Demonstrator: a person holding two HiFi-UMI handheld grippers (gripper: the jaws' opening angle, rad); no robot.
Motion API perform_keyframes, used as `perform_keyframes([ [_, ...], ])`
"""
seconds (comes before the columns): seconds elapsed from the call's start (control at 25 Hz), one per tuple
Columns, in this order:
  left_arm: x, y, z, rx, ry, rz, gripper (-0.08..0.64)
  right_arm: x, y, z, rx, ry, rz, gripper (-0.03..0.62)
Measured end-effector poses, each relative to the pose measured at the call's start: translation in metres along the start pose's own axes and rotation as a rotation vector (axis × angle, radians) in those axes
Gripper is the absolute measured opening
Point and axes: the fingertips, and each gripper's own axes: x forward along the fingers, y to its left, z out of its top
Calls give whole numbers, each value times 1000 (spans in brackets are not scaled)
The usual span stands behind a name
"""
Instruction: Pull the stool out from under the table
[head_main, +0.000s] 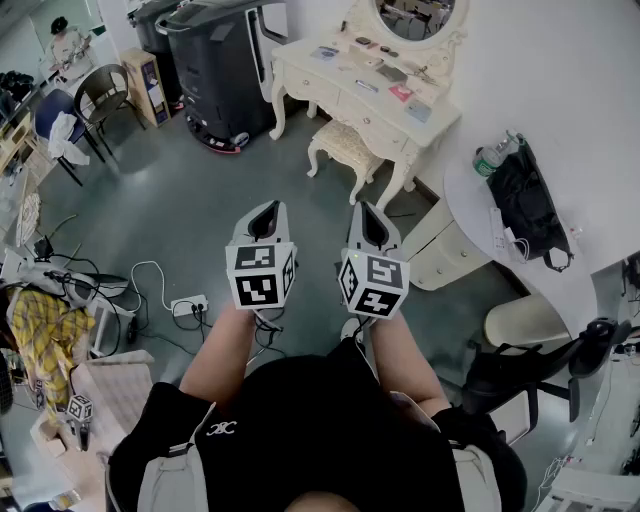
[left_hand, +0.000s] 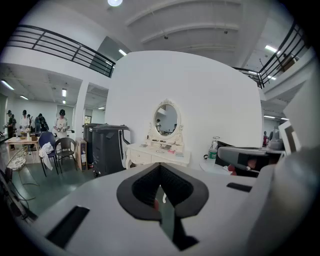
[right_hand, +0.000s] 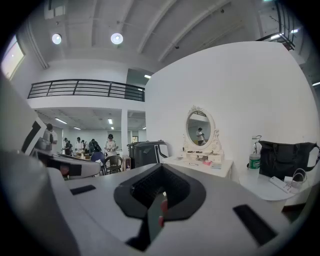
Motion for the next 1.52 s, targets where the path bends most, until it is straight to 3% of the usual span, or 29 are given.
perform_keyframes([
  [0.76, 43, -6, -6, 39, 64, 9, -1, 37, -14, -16, 42, 39, 29, 2],
  [1.52, 185, -107, 50, 8, 23, 101, 0, 124, -163, 18, -23, 63, 173, 2],
])
